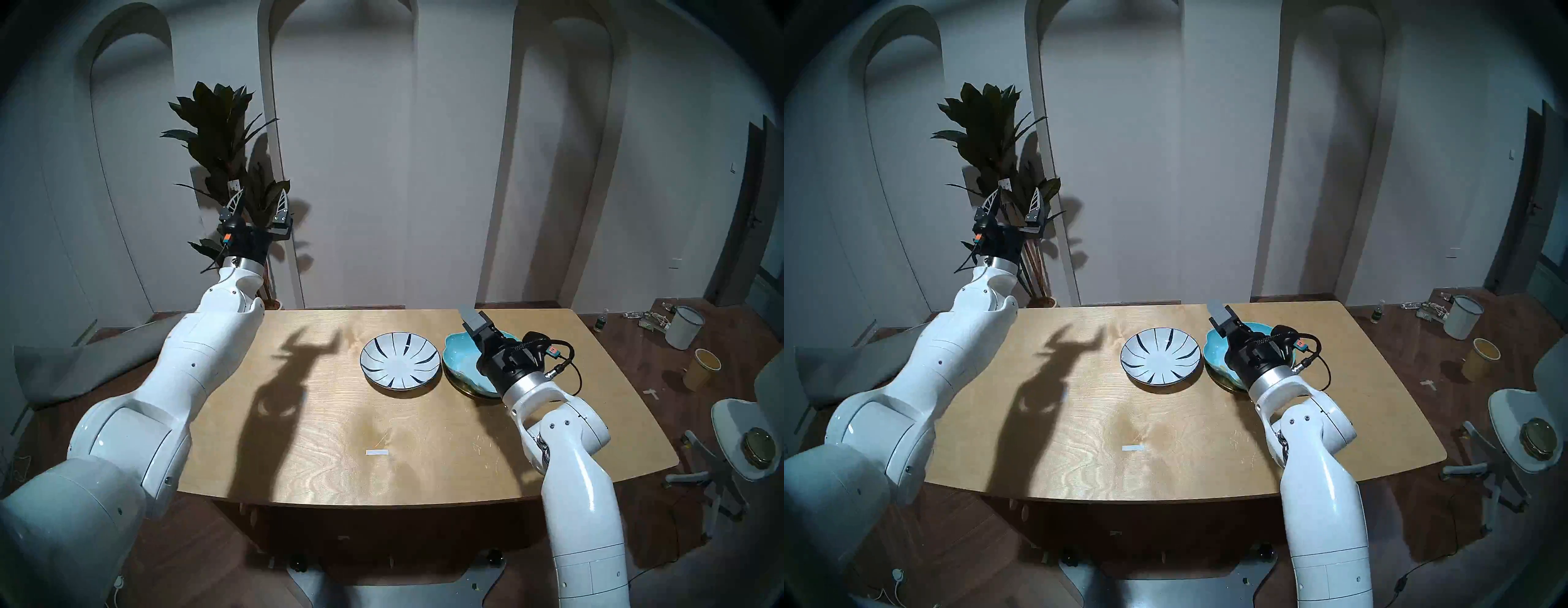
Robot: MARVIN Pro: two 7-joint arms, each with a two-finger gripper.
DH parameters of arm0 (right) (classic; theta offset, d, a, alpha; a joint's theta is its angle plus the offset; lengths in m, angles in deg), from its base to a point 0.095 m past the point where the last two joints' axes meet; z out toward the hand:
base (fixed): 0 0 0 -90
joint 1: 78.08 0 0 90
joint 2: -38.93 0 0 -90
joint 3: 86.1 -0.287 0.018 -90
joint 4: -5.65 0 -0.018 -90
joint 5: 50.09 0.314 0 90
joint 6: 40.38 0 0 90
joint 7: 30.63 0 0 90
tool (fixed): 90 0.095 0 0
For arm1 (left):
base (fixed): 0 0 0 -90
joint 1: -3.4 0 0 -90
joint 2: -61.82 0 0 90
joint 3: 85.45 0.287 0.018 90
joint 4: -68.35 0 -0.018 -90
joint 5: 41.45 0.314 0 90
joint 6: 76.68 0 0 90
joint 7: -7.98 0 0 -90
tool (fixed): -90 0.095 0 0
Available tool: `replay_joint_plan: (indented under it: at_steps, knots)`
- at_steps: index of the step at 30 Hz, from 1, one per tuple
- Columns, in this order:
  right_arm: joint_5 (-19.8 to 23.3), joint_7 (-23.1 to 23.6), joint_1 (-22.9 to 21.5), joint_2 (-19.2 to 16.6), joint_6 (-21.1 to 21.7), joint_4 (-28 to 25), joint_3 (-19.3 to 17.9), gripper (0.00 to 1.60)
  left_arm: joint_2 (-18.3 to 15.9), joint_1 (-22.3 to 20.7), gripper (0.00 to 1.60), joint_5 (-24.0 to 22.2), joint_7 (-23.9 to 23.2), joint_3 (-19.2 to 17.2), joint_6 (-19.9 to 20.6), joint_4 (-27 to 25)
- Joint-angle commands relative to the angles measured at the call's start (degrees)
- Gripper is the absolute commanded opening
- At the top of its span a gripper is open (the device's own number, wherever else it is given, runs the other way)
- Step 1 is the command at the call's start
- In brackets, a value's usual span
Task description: Stack the plates into one stack
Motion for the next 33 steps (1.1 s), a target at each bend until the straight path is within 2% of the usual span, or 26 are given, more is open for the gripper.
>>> replay_joint_plan:
  at_steps: [1, 3, 6, 7, 9, 11, 12, 14, 15, 17, 20, 26, 28, 29, 33]
  knots:
    - [8.7, -3.9, -0.4, 0.5, -0.6, -0.7, 1.8, 1.60, -4.6, -4.3, 1.60, 3.3, -4.2, 1.7, 2.2, 0.2]
    - [12.8, -6.1, 0.4, 0.4, -1.1, -1.1, 3.4, 1.60, -5.3, -5.0, 1.60, 4.3, -5.8, 2.6, 3.2, 0.4]
    - [16.5, -8.3, 1.0, 0.2, -2.0, -1.9, 5.1, 1.60, -5.8, -5.6, 1.60, 5.0, -7.2, 3.2, 4.0, 0.6]
    - [16.5, -8.3, 1.0, 0.2, -2.0, -1.9, 5.1, 1.60, -5.8, -5.6, 1.60, 5.0, -7.2, 3.2, 4.0, 0.6]
    - [20.5, -10.8, 1.9, 0.0, -3.3, -3.2, 6.9, 1.60, -6.3, -6.2, 1.60, 5.8, -8.6, 3.9, 4.9, 0.9]
    - [22.0, -12.0, 2.2, -0.1, -3.8, -3.7, 7.5, 1.60, -6.5, -6.5, 1.60, 6.1, -9.2, 4.1, 5.2, 1.2]
    - [24.1, -14.2, 2.9, -0.3, -5.4, -4.5, 8.3, 1.60, -6.8, -7.1, 1.60, 6.6, -10.3, 4.8, 7.1, 1.8]
    - [25.3, -15.2, 3.1, -0.4, -6.1, -4.9, 8.6, 1.60, -6.6, -7.3, 1.60, 6.2, -10.5, 4.8, 8.1, 2.1]
    - [27.6, -17.2, 3.4, -0.6, -7.6, -5.7, 9.2, 1.60, -6.4, -8.0, 1.60, 6.0, -11.3, 5.1, 11.0, 2.7]
    - [28.4, -18.0, 3.4, -0.6, -8.2, -6.1, 9.4, 1.60, -6.3, -8.3, 1.60, 5.9, -11.6, 5.1, 12.0, 3.0]
    - [31.9, -22.3, 3.7, -0.9, -11.5, -7.7, 10.4, 1.60, -5.9, -9.8, 1.60, 5.5, -13.1, 5.6, 17.0, 4.7]
    - [34.1, -28.5, 2.4, -1.0, -15.0, -10.0, 11.0, 1.60, -5.4, -11.6, 1.60, 4.4, -14.6, 5.5, 23.2, 6.4]
    - [34.6, -31.9, 1.4, -0.9, -16.7, -11.3, 11.2, 1.60, -5.3, -12.5, 1.60, 3.3, -15.4, 5.0, 27.0, 6.8]
    - [34.6, -31.9, 1.4, -0.9, -16.7, -11.3, 11.2, 1.60, -5.3, -12.5, 1.60, 3.3, -15.4, 5.0, 27.0, 6.8]
    - [35.5, -37.3, 0.3, -0.7, -18.8, -12.6, 11.1, 1.60, -5.1, -13.3, 1.60, 2.3, -16.7, 4.4, 30.4, 7.3]
